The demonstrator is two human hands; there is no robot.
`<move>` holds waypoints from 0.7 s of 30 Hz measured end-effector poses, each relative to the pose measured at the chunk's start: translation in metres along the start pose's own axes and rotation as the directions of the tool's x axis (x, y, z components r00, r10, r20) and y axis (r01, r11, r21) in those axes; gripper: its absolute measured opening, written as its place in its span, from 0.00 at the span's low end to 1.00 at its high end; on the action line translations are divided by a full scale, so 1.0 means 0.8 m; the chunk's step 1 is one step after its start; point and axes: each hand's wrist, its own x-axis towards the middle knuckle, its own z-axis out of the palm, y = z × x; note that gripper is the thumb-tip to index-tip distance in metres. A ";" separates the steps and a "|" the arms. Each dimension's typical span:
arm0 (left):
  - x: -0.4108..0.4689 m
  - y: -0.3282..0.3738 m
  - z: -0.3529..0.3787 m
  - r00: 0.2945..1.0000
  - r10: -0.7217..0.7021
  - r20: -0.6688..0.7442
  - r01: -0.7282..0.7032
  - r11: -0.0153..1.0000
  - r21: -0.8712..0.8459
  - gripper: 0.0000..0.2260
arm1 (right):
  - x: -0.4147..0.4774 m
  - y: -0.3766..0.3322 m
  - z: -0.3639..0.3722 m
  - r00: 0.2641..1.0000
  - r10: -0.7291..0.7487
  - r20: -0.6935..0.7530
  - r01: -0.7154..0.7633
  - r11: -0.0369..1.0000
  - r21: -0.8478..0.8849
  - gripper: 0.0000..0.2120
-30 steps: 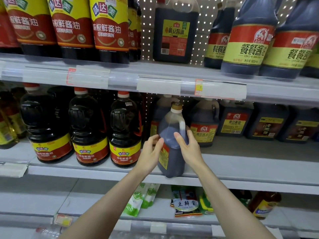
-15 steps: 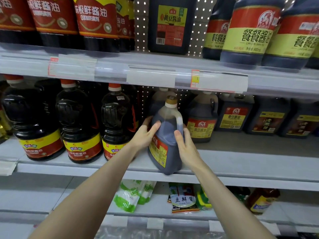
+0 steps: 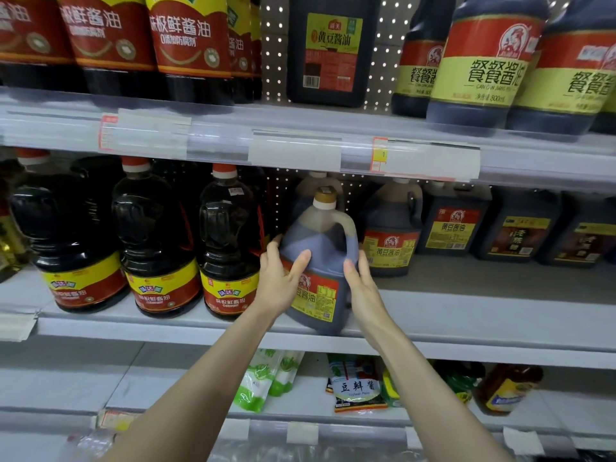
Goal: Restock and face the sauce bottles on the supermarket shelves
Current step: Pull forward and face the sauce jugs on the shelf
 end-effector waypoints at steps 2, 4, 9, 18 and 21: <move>-0.008 0.004 0.003 0.999 0.005 -0.042 -0.004 1.000 0.021 0.31 | 0.000 -0.004 -0.002 1.000 0.011 -0.012 -0.011 1.000 -0.005 0.27; -0.018 0.005 0.006 0.996 -0.001 -0.084 0.006 0.998 0.055 0.30 | 0.001 -0.006 -0.003 0.999 0.022 -0.026 -0.023 0.999 -0.034 0.27; -0.041 -0.003 0.011 0.985 0.074 -0.157 -0.059 0.994 0.096 0.29 | 0.012 -0.008 -0.009 0.996 0.049 -0.080 -0.057 0.994 -0.093 0.26; -0.023 -0.004 0.003 0.998 -0.066 -0.006 0.064 0.983 -0.174 0.28 | 0.009 0.003 -0.008 0.987 0.158 0.035 -0.158 0.987 -0.016 0.35; -0.024 -0.010 0.004 0.997 -0.060 -0.046 0.051 0.986 -0.161 0.27 | 0.017 0.008 -0.009 0.988 0.147 0.041 -0.147 0.989 -0.010 0.33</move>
